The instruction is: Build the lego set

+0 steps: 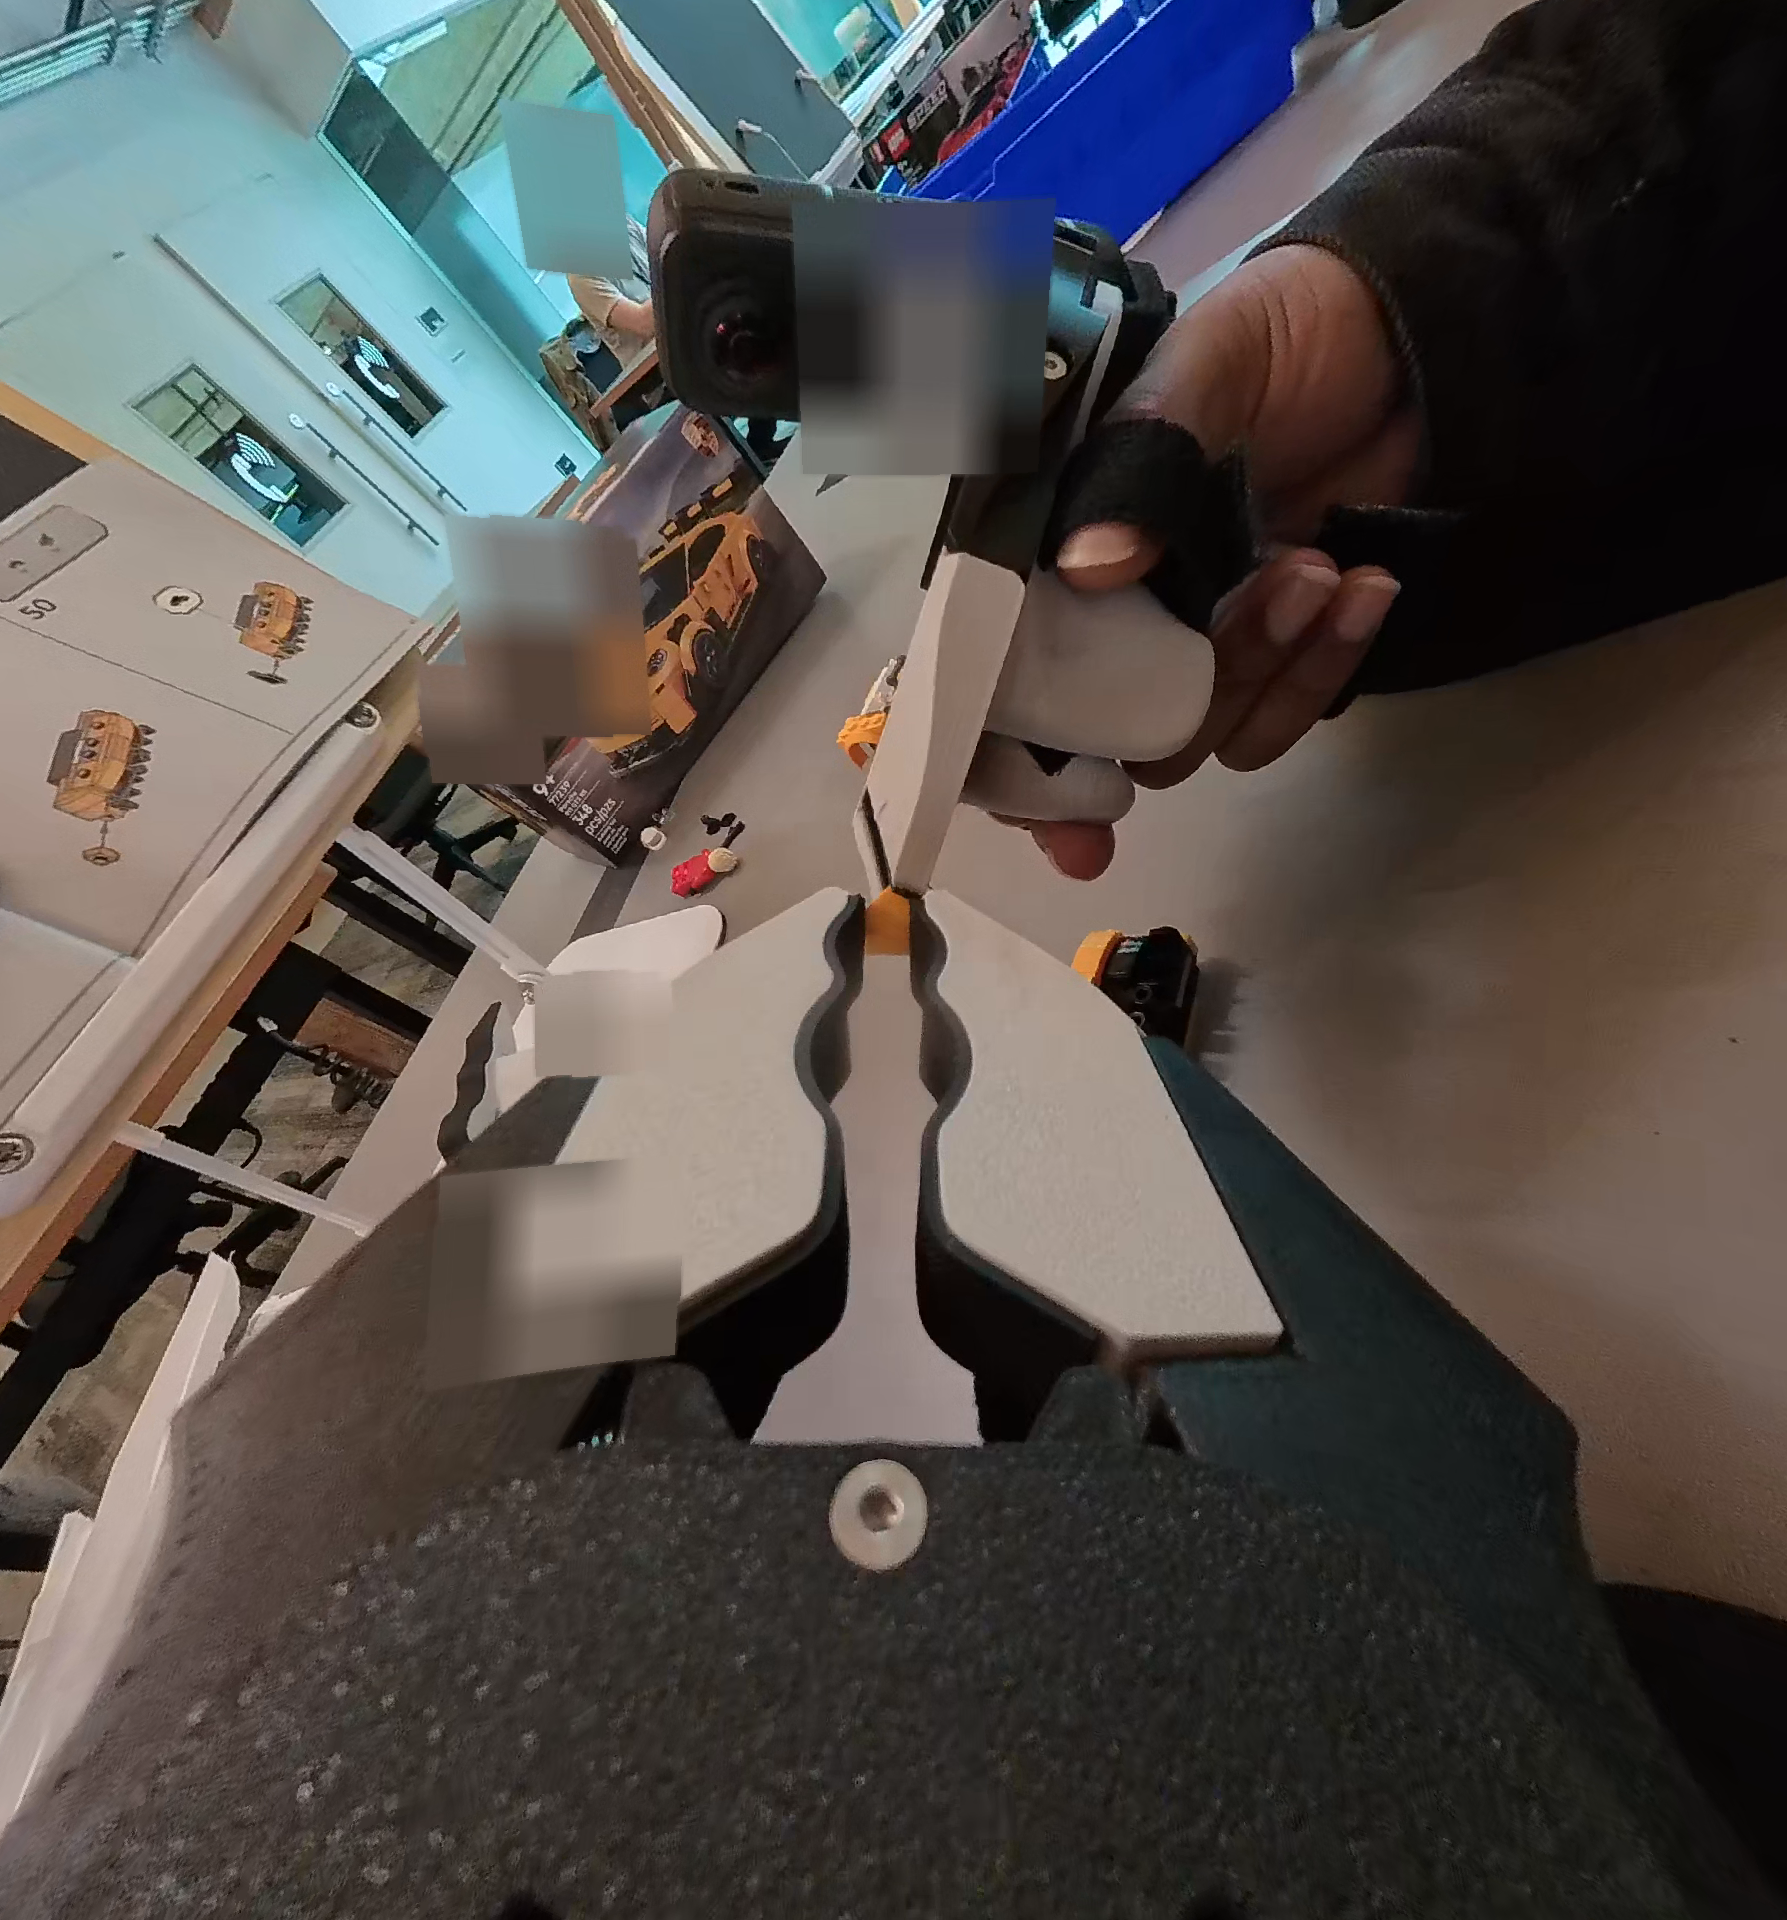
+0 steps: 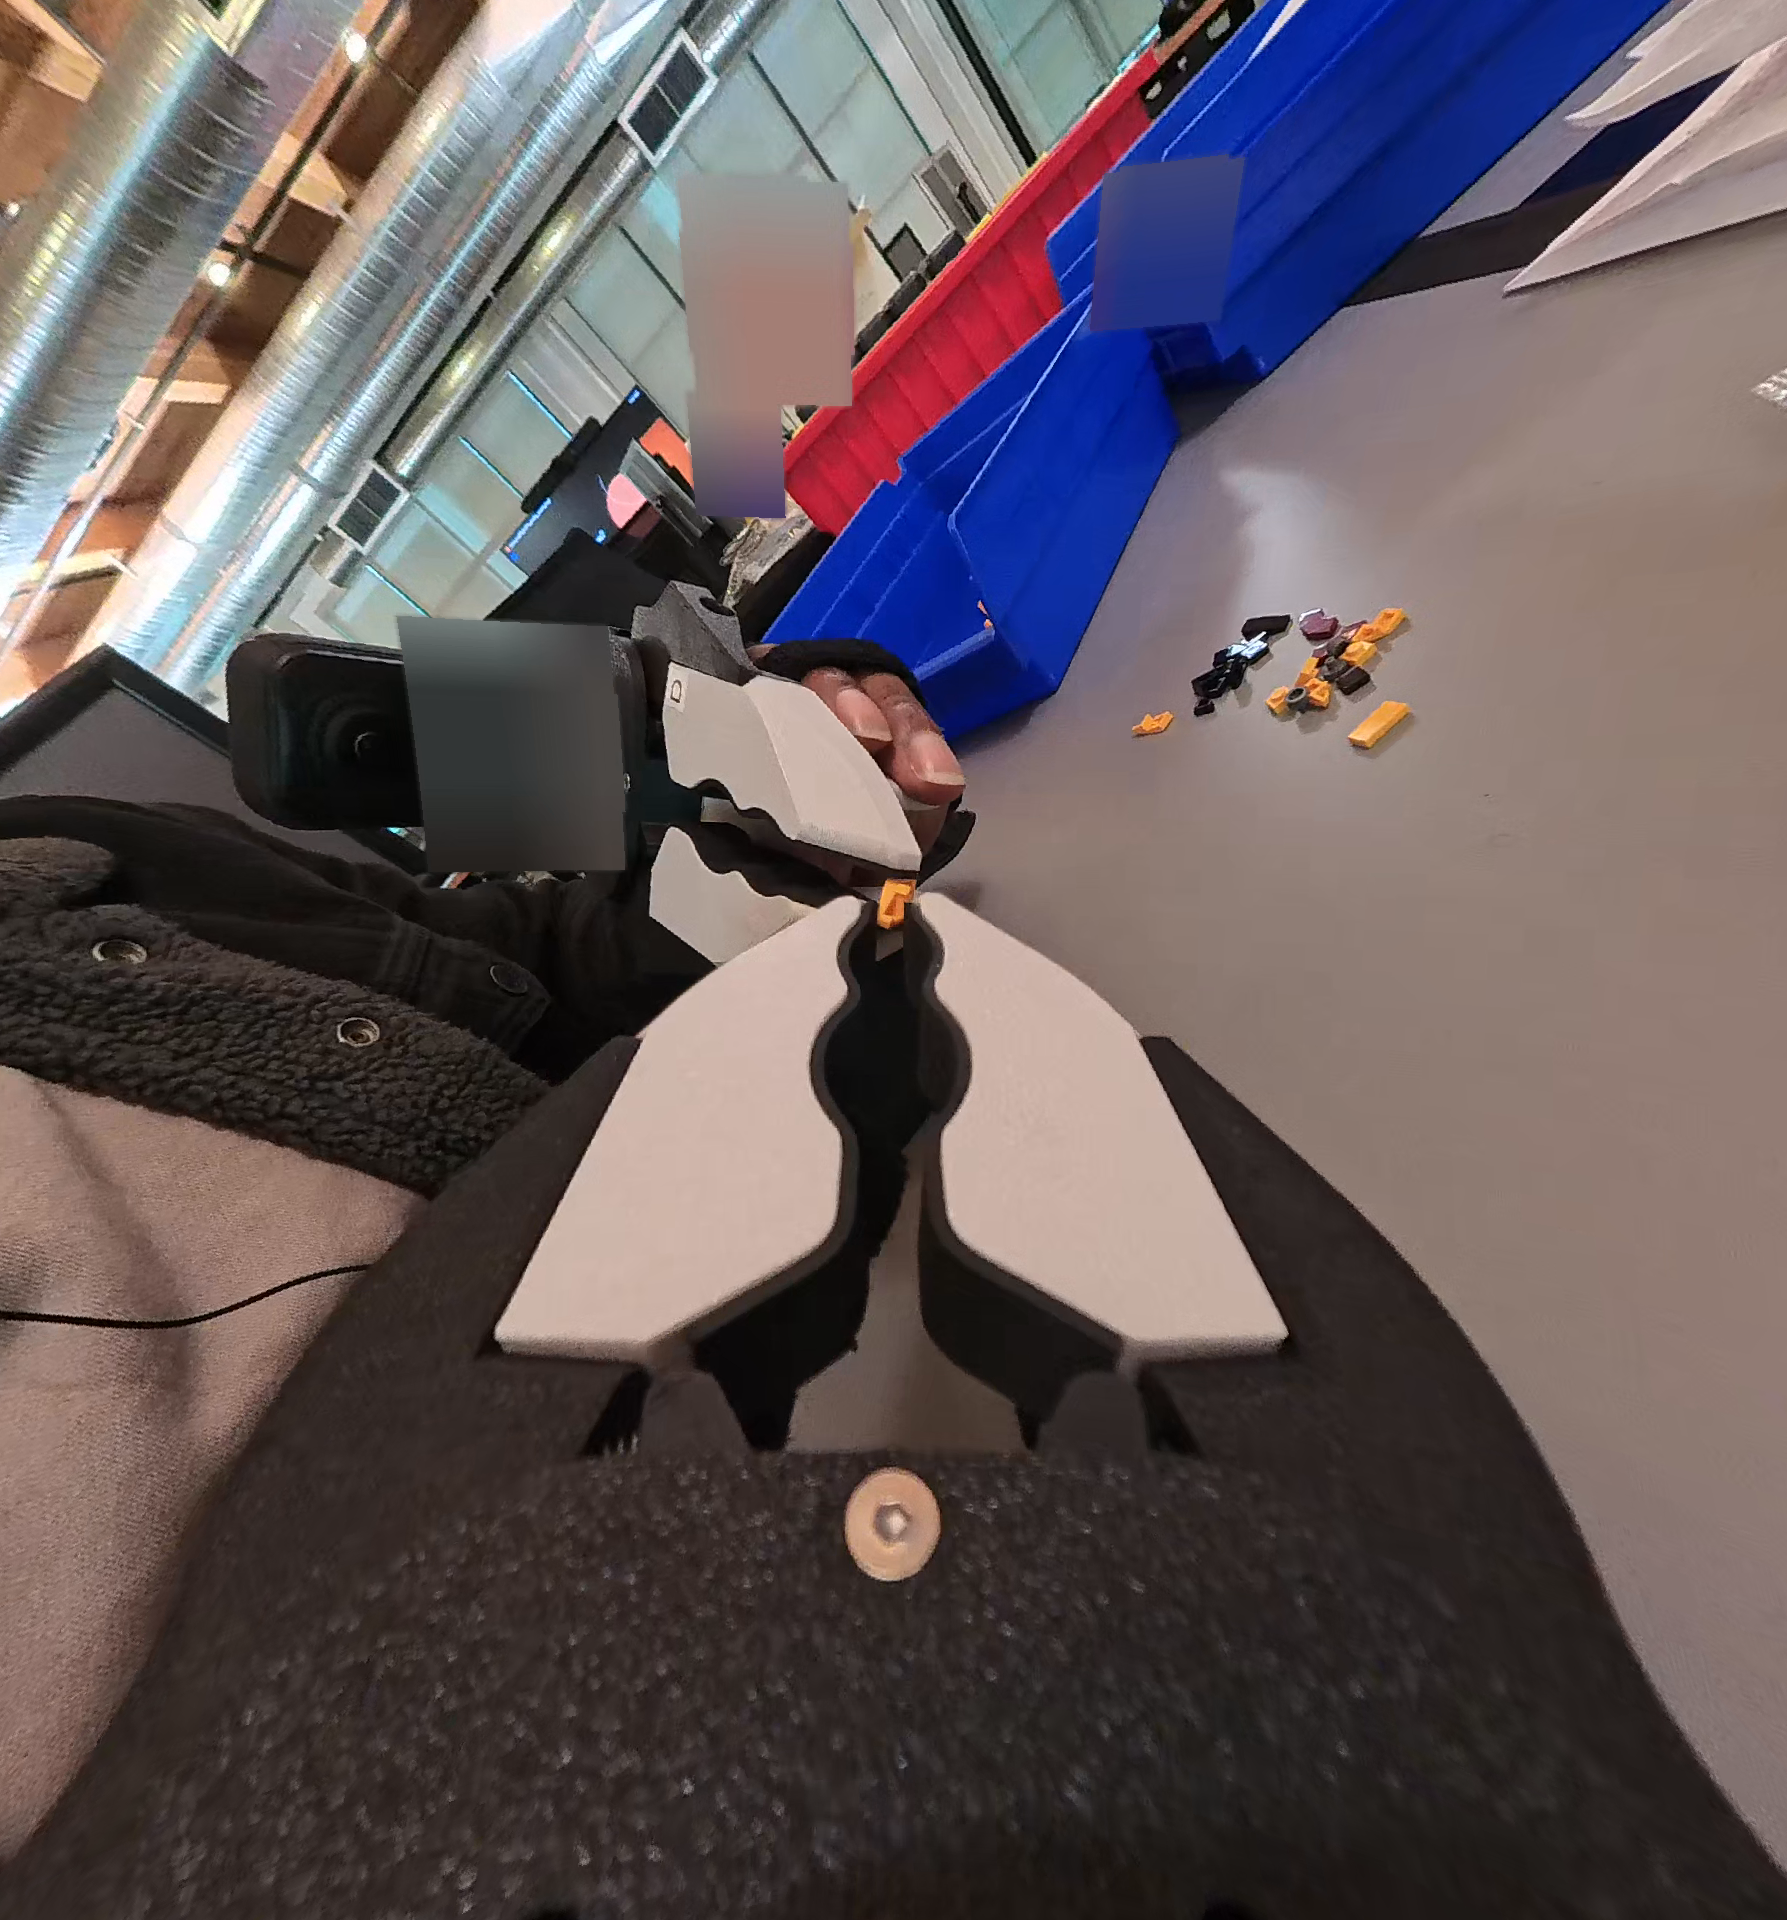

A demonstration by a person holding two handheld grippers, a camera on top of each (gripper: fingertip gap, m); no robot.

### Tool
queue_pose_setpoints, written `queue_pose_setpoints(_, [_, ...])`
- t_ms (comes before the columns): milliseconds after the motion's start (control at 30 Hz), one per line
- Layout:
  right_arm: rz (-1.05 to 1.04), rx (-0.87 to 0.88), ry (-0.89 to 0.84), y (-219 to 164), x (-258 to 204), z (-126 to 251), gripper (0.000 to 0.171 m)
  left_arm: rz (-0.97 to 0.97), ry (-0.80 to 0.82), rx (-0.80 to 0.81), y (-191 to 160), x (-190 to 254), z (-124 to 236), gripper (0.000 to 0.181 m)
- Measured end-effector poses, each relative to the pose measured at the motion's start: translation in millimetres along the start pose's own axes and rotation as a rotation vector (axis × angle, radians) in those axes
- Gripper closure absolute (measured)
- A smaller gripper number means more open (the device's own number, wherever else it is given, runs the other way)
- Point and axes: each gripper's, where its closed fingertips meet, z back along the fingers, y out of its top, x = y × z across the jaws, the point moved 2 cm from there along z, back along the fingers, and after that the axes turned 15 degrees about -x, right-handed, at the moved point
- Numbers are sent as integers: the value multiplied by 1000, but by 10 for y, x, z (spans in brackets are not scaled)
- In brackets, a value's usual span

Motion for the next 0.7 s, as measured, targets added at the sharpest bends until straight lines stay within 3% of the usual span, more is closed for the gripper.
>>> queue_pose_setpoints(700, [-17, -28, 38, -32, 54, 91, 168, 9, -85, 21, -32, 80, -18, 172])
